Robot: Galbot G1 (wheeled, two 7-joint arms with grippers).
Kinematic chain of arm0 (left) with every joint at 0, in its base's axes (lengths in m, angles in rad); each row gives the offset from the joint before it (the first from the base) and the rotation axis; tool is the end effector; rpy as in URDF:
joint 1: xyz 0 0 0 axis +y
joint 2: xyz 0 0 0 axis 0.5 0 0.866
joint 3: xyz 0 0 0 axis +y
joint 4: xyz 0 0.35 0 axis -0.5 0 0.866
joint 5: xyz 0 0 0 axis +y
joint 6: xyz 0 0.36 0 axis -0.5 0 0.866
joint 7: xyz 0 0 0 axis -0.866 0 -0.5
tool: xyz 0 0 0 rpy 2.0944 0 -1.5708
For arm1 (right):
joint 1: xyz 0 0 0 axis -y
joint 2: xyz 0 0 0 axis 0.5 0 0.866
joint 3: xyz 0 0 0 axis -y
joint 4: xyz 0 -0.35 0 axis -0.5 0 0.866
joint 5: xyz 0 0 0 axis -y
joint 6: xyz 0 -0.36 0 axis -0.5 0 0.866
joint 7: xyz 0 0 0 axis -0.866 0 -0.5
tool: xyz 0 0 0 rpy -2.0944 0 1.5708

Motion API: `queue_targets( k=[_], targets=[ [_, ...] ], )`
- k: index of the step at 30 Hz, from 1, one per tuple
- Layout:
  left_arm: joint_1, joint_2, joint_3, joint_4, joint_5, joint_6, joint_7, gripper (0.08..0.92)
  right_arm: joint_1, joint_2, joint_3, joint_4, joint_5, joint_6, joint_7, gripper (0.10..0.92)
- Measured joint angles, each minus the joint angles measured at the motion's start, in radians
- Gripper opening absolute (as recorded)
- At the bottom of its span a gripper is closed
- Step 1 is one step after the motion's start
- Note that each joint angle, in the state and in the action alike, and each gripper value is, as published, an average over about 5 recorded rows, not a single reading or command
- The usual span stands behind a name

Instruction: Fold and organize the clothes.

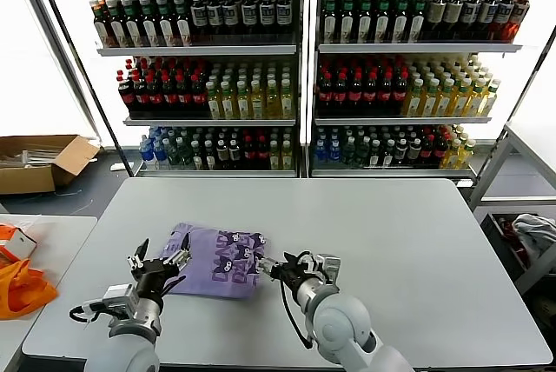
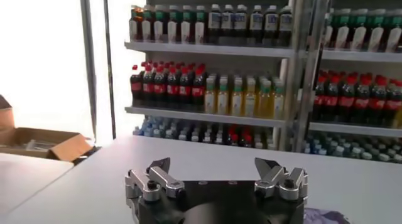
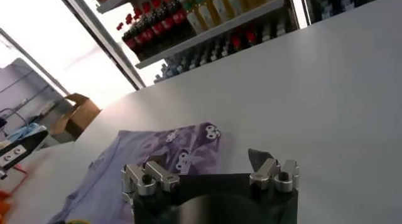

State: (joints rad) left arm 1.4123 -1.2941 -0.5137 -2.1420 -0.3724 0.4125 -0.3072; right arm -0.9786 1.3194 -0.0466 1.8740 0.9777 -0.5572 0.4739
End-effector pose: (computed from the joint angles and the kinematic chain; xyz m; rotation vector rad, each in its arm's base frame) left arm 0.2292 0.0396 -0.2485 0.1656 -2.8890 0.0773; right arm 0.3078 0.1193 -0.2605 0.5396 -2.4054 -0.5197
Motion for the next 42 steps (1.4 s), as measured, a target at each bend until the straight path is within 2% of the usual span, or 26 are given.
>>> queue_targets(
  k=[5, 9, 31, 42],
  targets=[
    [0.021, 0.003, -0.023, -0.007, 0.009, 0.002, -0.002, 0.823, 0.015, 0.020, -0.026, -0.031, 0.023, -0.009, 0.028, 0.813],
    [0.027, 0.005, -0.030, -0.009, 0.011, 0.003, -0.004, 0.823, 0.024, 0.034, -0.045, -0.052, 0.029, -0.012, 0.041, 0.749],
    [0.032, 0.000, -0.046, 0.004, 0.000, 0.006, -0.006, 0.823, 0.007, 0.054, -0.052, -0.083, -0.004, -0.006, 0.069, 0.130],
    [0.031, -0.003, -0.041, -0.013, -0.011, 0.005, -0.002, 0.823, -0.052, -0.065, 0.016, -0.004, -0.108, -0.017, 0.025, 0.108]
  ],
)
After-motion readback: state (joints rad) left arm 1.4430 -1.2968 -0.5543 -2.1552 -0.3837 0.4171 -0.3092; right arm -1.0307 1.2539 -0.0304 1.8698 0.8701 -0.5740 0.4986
